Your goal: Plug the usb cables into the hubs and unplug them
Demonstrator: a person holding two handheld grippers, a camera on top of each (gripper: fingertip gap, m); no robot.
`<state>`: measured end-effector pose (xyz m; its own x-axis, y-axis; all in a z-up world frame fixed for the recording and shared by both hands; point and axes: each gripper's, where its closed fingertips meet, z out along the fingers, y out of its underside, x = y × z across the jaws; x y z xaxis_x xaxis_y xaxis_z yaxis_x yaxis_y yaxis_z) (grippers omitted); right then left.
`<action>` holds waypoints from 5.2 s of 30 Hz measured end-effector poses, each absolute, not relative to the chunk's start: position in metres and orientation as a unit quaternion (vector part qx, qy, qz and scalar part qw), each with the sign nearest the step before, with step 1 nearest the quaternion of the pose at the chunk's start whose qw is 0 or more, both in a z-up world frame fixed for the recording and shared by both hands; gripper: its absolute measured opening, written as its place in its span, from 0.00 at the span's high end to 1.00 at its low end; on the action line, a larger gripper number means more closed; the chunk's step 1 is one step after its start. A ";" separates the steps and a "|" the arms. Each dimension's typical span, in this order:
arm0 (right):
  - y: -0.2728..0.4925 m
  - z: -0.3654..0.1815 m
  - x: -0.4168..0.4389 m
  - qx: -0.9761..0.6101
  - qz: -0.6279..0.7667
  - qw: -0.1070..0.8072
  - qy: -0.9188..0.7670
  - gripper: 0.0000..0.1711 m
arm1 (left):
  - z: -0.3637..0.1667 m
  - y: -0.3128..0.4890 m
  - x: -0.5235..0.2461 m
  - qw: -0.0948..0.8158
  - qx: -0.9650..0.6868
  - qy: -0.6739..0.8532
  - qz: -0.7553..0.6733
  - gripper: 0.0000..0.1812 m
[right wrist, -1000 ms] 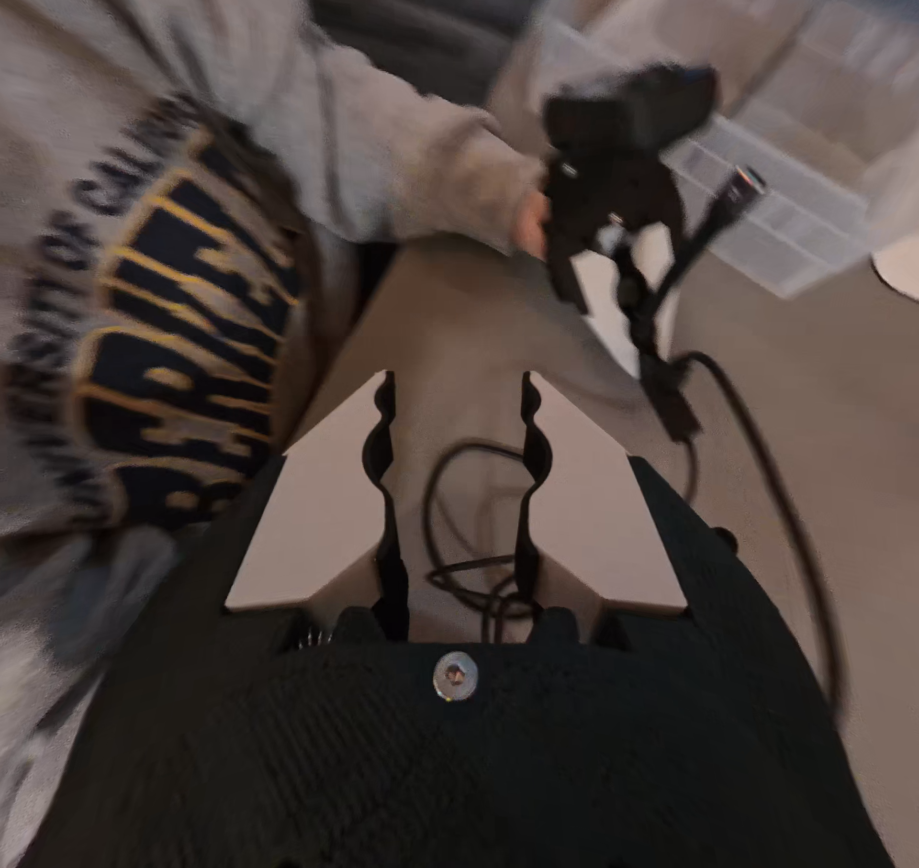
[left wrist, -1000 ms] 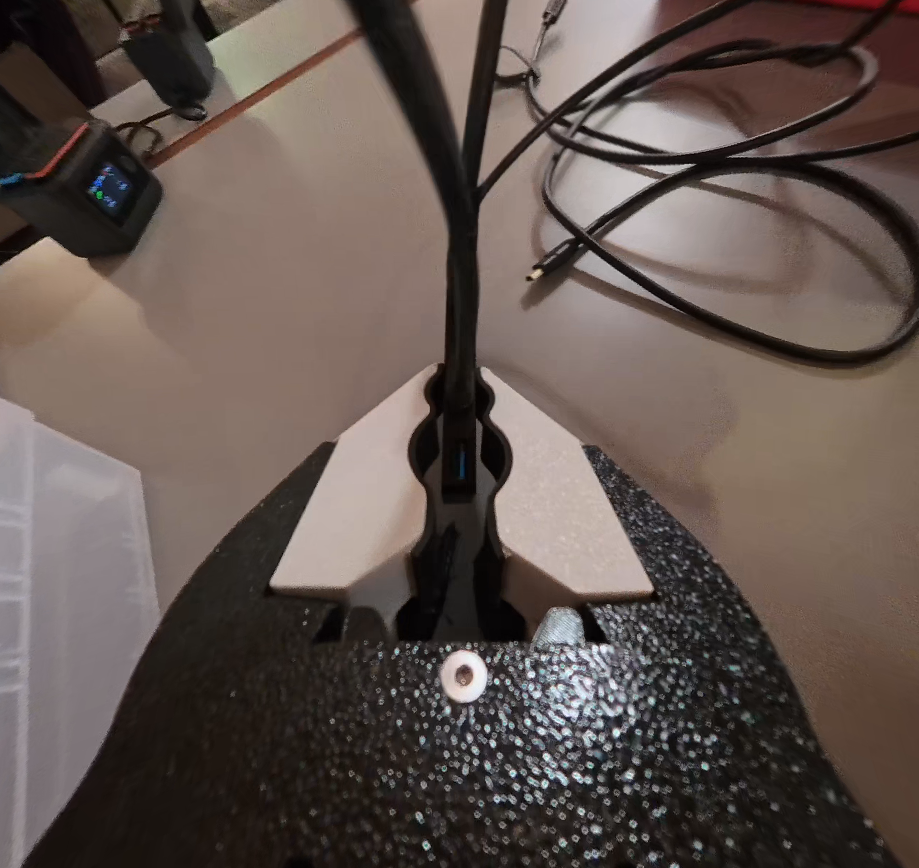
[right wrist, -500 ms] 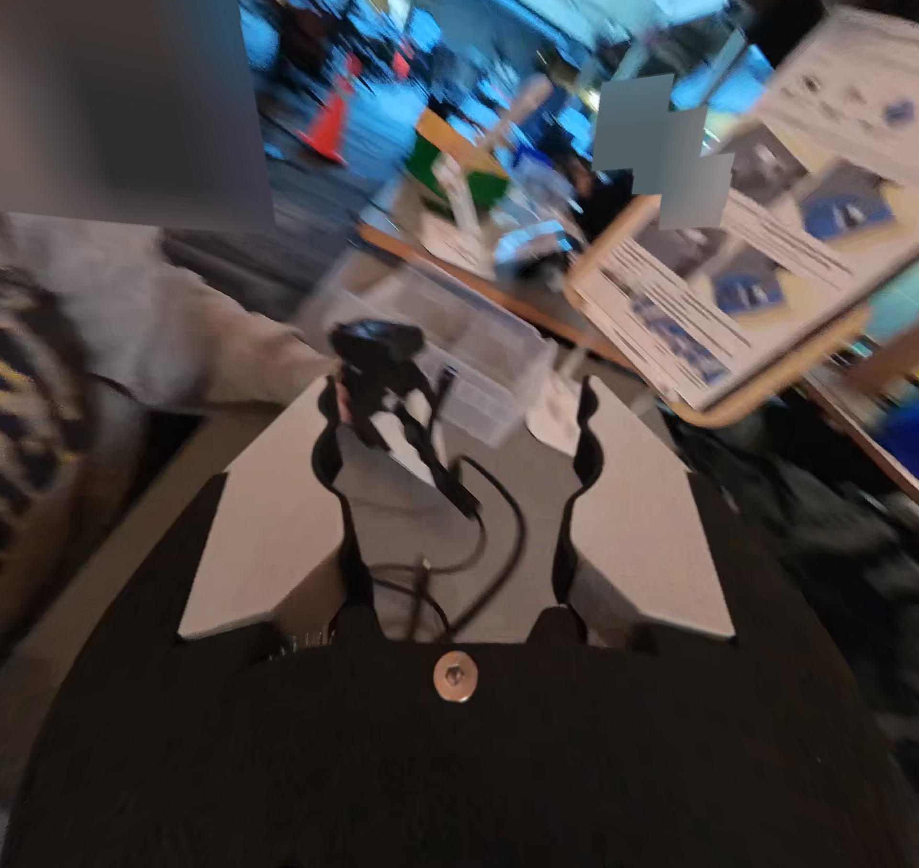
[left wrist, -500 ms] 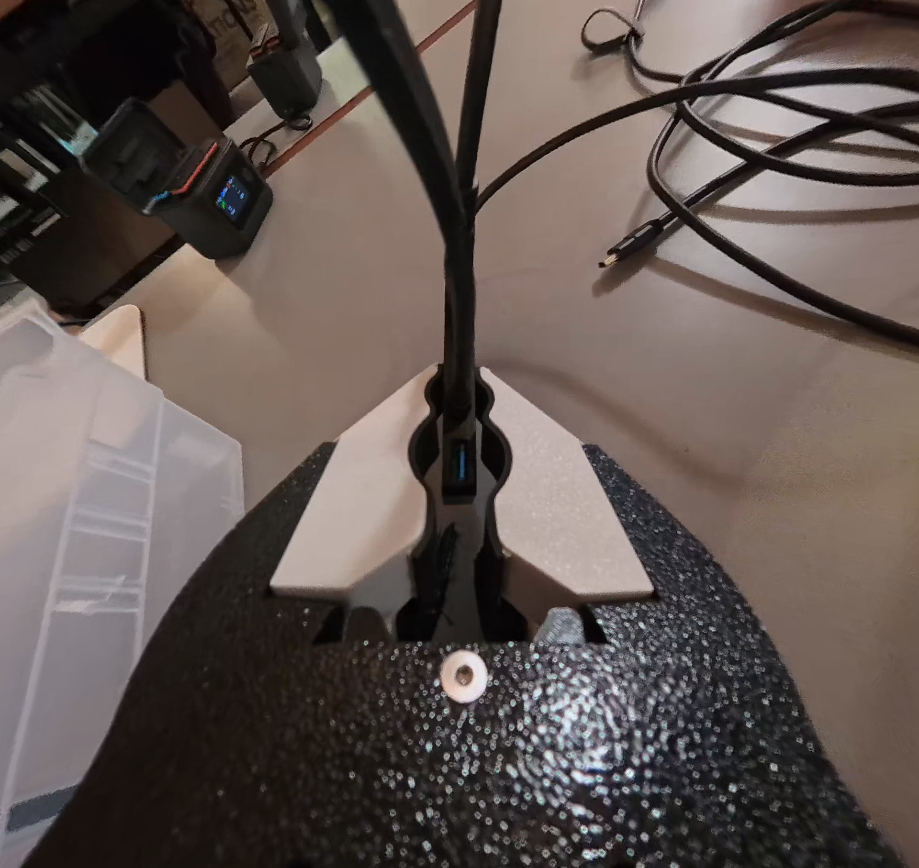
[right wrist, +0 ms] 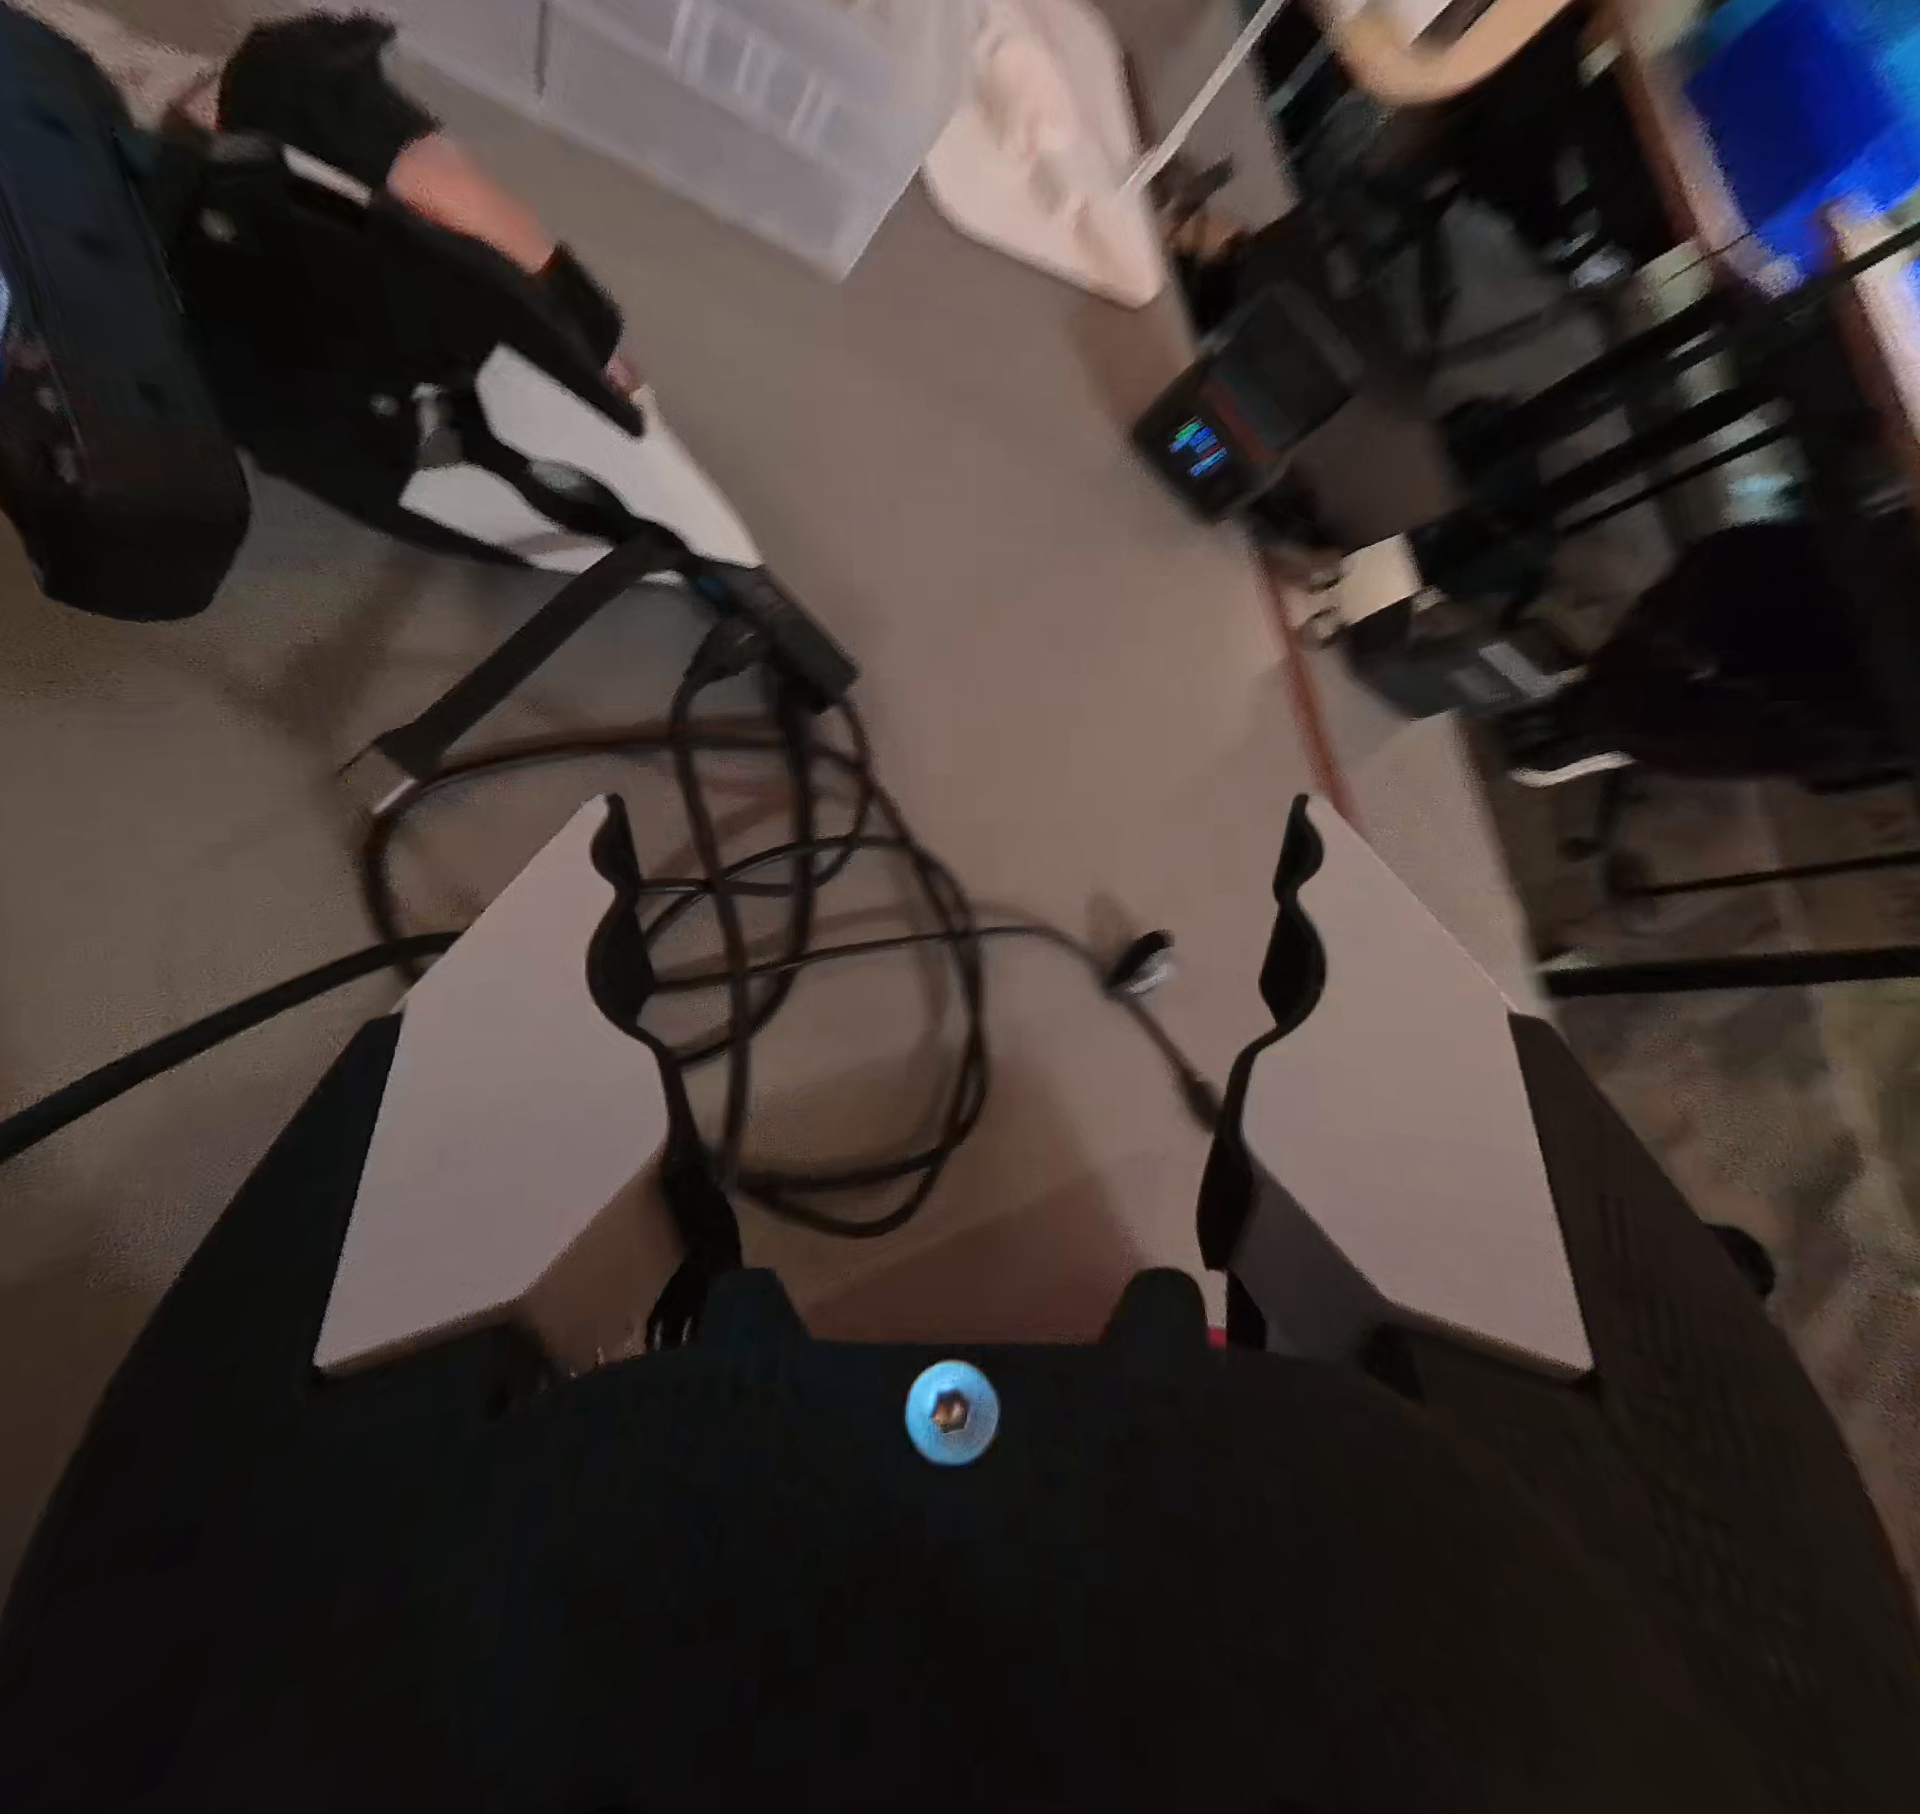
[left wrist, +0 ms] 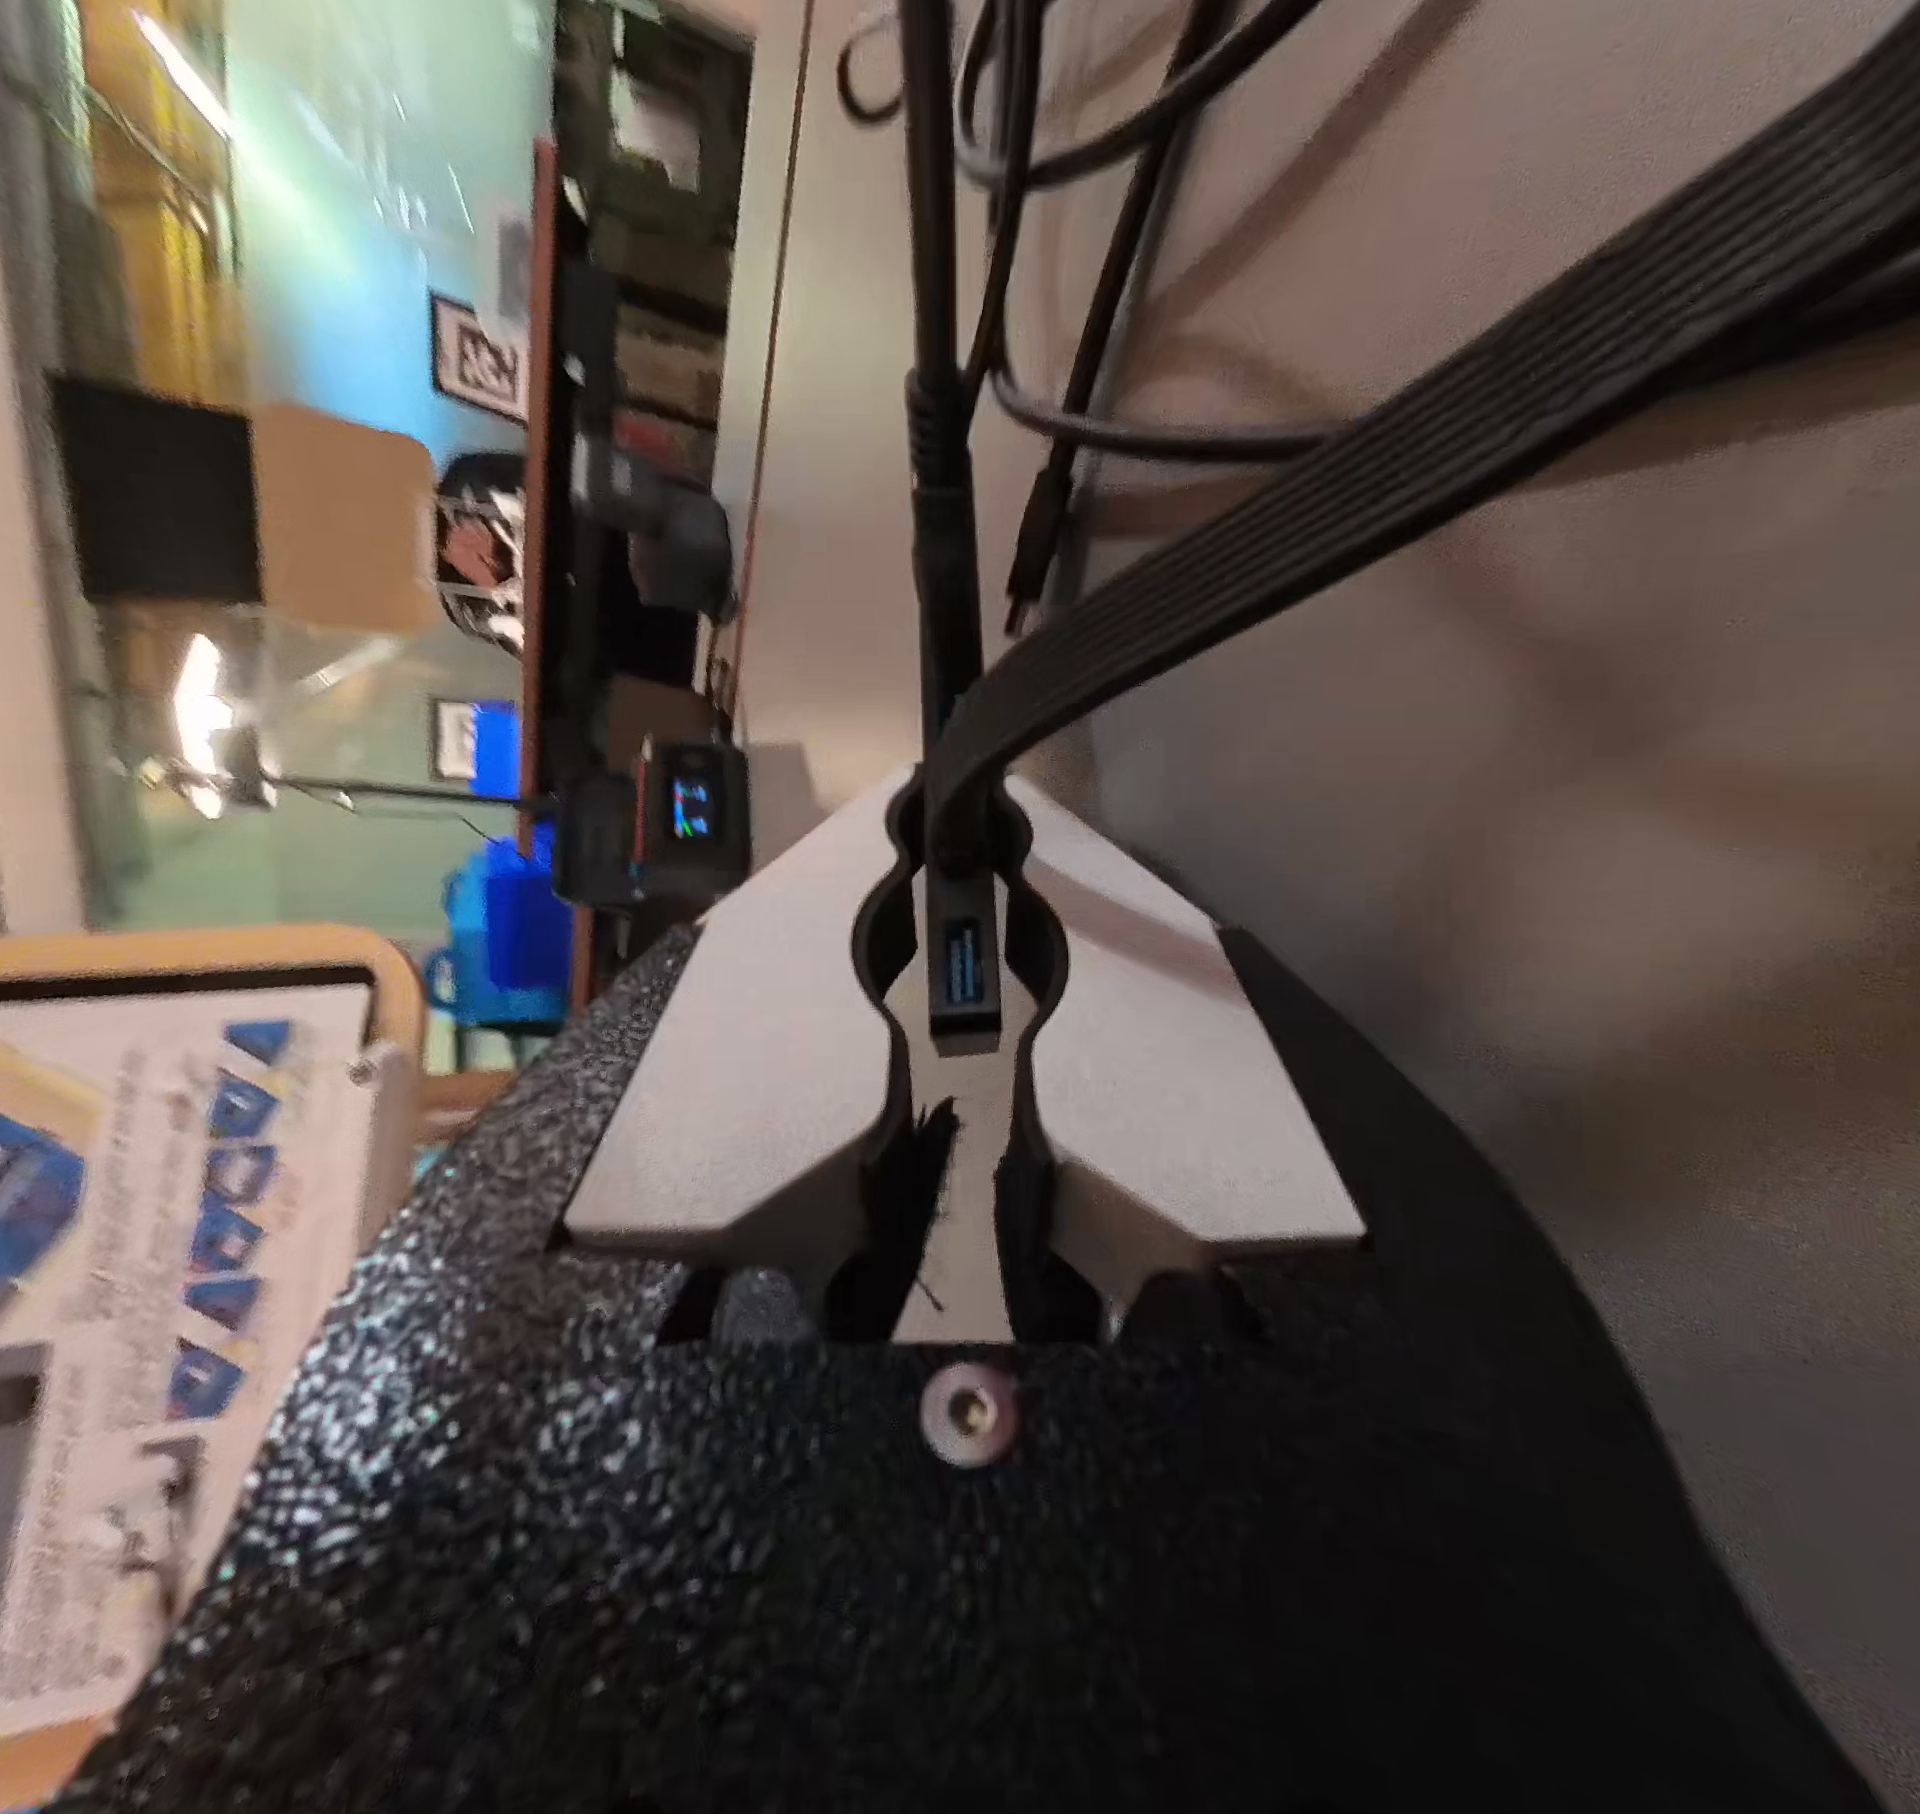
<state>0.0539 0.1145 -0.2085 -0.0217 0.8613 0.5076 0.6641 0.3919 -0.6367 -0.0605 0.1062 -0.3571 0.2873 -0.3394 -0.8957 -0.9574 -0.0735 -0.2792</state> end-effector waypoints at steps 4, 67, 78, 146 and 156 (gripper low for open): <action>0.097 -0.287 0.053 -0.570 0.167 0.329 -0.734 0.28 | -0.354 0.109 -0.037 0.478 -0.567 0.566 0.361 0.95; 0.137 -0.340 0.025 -0.651 0.207 0.043 -0.729 0.50 | -0.290 0.133 -0.055 0.547 -0.457 0.574 0.403 1.00; 0.165 -0.360 0.027 -0.737 0.278 -0.027 -0.615 0.51 | -0.305 0.133 -0.045 0.533 -0.461 0.597 0.384 1.00; 0.151 -0.321 0.105 -0.509 -0.175 0.361 -0.762 0.95 | -0.332 0.136 -0.028 0.527 -0.505 0.602 0.323 1.00; 0.150 -0.347 0.124 -0.580 -0.112 0.341 -0.731 0.74 | -0.331 0.137 -0.028 0.525 -0.505 0.604 0.322 1.00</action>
<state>0.1242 0.1496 -0.3467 -0.0945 0.7715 0.6291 0.9245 0.3025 -0.2320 -0.0280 0.1369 -0.3314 0.0622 -0.2719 -0.9603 -0.9490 0.2817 -0.1412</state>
